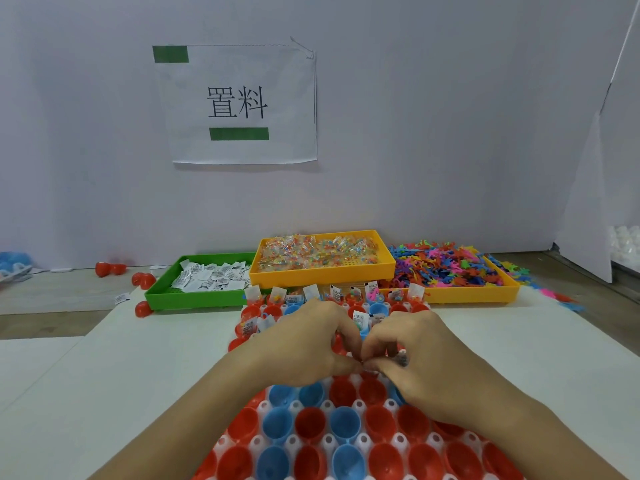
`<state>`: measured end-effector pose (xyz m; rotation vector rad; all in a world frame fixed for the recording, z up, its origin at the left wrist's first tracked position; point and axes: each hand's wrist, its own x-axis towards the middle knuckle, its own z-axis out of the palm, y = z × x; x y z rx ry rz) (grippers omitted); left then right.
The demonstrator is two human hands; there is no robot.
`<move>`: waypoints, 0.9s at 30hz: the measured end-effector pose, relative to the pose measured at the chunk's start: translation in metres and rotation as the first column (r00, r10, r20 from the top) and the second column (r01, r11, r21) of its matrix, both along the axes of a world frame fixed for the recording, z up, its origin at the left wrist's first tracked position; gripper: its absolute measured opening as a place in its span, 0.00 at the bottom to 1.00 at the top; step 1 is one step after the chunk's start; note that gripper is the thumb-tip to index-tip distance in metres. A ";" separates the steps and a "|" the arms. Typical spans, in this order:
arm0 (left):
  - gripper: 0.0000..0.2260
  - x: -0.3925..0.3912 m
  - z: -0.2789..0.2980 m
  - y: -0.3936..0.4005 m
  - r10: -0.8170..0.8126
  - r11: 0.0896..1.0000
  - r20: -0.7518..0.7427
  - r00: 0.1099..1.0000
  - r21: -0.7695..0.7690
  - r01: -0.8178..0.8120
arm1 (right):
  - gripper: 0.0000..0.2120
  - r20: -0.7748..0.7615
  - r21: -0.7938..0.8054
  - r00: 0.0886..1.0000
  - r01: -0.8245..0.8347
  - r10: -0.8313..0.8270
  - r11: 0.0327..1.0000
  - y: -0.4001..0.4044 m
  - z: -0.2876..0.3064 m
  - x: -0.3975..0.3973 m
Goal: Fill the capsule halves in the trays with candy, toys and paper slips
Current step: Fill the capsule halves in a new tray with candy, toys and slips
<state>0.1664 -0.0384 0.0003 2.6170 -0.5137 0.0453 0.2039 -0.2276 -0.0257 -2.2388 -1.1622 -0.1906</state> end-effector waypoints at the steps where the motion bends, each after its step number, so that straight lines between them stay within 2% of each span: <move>1: 0.02 0.000 0.000 -0.001 0.002 1.000 0.003 1.000 -0.003 -0.002 | 0.08 -0.003 -0.002 1.000 0.000 0.000 1.000 0.000 0.000 0.000; 7: 0.02 0.000 -0.003 -0.002 0.004 1.000 0.024 1.000 0.012 -0.005 | 0.05 -0.020 0.001 1.000 0.011 -0.011 1.000 -0.001 0.000 0.000; 11: 0.05 0.001 -0.005 -0.001 0.004 0.999 0.032 0.999 0.040 -0.006 | 0.03 0.043 -0.029 0.996 0.074 -0.073 0.997 -0.004 0.001 0.000; 15: 0.05 0.001 -0.008 -0.005 0.011 0.999 0.050 0.999 0.044 -0.014 | 0.05 0.104 -0.091 0.987 0.136 -0.126 0.987 -0.006 0.000 0.000; 27: 0.04 0.000 -0.004 -0.005 0.064 0.997 0.053 0.997 0.036 -0.065 | 0.06 0.117 -0.129 0.977 0.194 -0.179 0.972 -0.004 0.000 0.001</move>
